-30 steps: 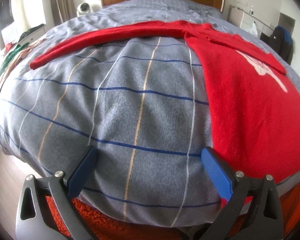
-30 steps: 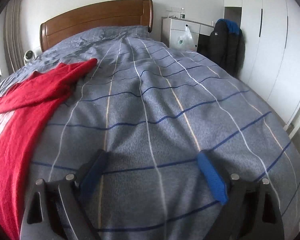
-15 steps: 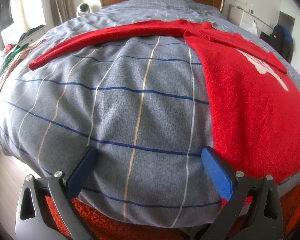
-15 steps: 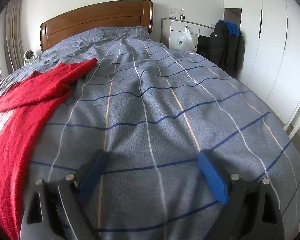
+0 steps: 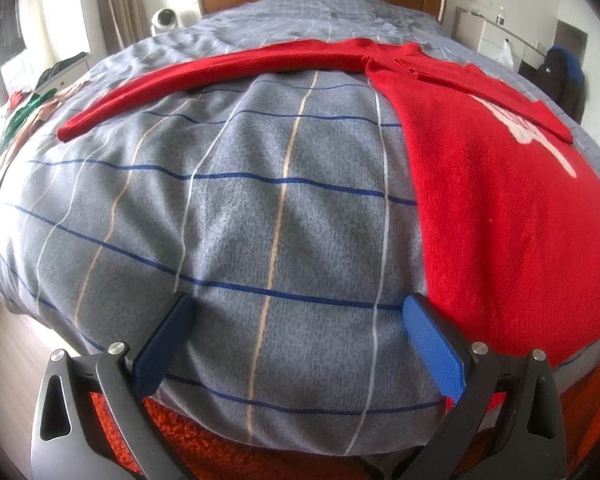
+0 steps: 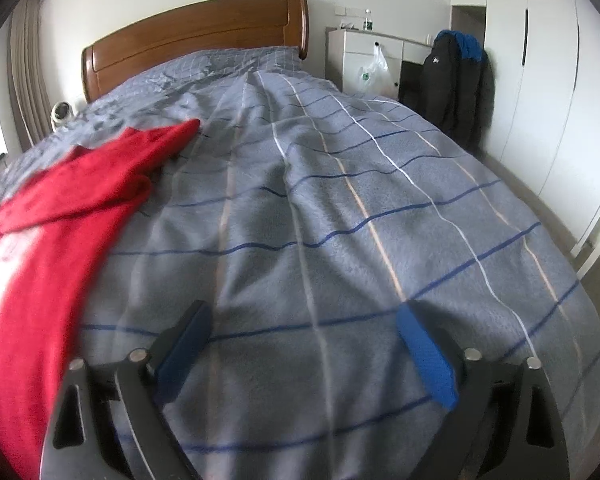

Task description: Fold small clothes

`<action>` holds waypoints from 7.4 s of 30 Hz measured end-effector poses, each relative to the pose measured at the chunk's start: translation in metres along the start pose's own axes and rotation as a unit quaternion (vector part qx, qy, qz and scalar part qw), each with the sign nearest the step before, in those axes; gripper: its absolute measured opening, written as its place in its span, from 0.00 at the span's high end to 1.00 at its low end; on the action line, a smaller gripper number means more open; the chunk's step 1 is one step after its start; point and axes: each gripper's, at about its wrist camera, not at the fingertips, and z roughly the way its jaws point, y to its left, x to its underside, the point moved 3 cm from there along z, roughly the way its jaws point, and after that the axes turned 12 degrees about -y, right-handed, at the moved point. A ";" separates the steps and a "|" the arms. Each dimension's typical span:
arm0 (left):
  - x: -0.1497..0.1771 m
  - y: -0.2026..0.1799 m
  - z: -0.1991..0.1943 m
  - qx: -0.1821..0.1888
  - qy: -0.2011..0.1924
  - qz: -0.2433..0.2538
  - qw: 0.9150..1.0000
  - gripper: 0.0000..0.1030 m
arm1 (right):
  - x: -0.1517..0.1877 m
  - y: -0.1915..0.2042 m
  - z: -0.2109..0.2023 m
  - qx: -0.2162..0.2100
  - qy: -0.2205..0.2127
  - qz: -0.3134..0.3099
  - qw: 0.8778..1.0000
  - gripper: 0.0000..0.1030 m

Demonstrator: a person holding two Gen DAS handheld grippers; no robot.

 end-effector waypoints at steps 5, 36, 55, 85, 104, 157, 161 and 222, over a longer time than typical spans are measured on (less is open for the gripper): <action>0.001 0.000 0.001 0.001 -0.001 0.000 1.000 0.00 | -0.009 0.034 -0.043 -0.069 0.018 0.034 0.997 0.03; 0.001 -0.001 0.001 0.000 0.001 -0.001 1.000 0.00 | -0.031 0.117 -0.134 0.120 0.033 -0.200 0.972 0.02; 0.001 -0.001 0.000 0.000 0.001 -0.001 1.000 0.00 | -0.030 0.114 -0.134 0.120 0.042 -0.192 0.973 0.02; 0.001 -0.001 0.001 -0.001 0.001 -0.001 1.000 0.00 | -0.023 0.117 -0.131 0.106 0.062 -0.179 0.976 0.02; -0.097 0.226 0.034 -0.060 -0.008 -0.310 0.949 0.02 | -0.010 0.157 -0.163 0.006 0.053 -0.167 0.985 0.02; -0.158 -0.066 0.113 0.093 0.001 0.006 0.996 0.30 | 0.037 0.114 -0.110 0.010 0.101 -0.084 0.991 0.02; -0.160 -0.063 0.141 0.066 0.002 -0.020 0.998 0.94 | 0.039 0.117 -0.109 0.015 0.106 -0.090 0.990 0.02; -0.011 -0.018 -0.013 0.067 0.072 -0.071 0.993 0.08 | 0.027 0.034 -0.141 -0.073 0.116 0.097 0.986 0.02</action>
